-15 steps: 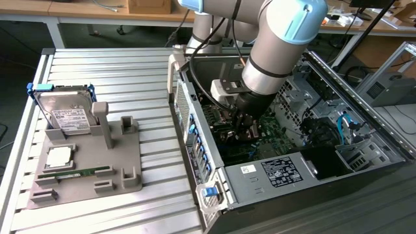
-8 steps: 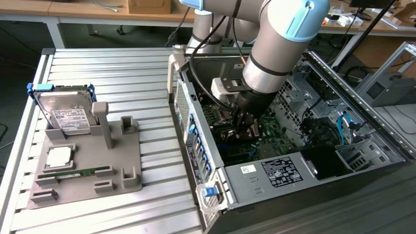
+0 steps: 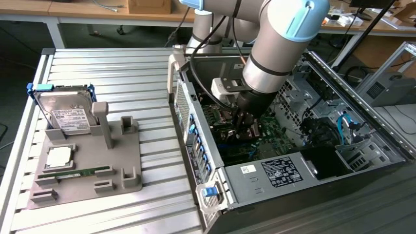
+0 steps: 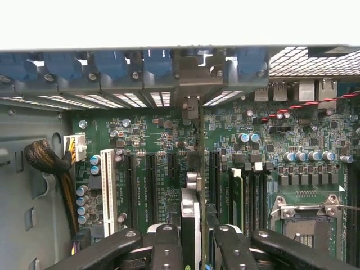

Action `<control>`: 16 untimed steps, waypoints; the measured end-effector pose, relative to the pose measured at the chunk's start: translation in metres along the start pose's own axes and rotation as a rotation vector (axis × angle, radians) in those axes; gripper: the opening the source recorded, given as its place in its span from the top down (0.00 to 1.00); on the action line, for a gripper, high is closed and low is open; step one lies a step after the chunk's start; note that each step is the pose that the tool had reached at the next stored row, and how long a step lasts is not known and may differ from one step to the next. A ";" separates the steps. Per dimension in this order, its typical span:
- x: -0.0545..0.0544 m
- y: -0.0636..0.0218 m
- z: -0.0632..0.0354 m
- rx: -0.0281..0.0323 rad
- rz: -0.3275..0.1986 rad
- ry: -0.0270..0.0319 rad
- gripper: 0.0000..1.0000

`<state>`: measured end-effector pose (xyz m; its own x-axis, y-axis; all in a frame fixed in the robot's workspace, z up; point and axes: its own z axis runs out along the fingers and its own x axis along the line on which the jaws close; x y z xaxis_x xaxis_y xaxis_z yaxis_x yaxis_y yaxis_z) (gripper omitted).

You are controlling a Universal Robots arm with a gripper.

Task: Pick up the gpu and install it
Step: 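Insert the gpu into the slot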

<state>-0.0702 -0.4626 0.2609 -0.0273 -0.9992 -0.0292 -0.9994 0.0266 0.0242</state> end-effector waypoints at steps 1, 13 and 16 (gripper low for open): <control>0.000 0.0000 0.0000 0.0000 -0.002 0.0000 0.73; 0.000 -0.0001 0.0013 -0.0002 -0.004 0.0002 0.73; 0.000 -0.0001 0.0016 -0.0001 -0.005 0.0000 0.73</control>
<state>-0.0702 -0.4623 0.2593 -0.0220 -0.9993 -0.0293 -0.9995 0.0213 0.0242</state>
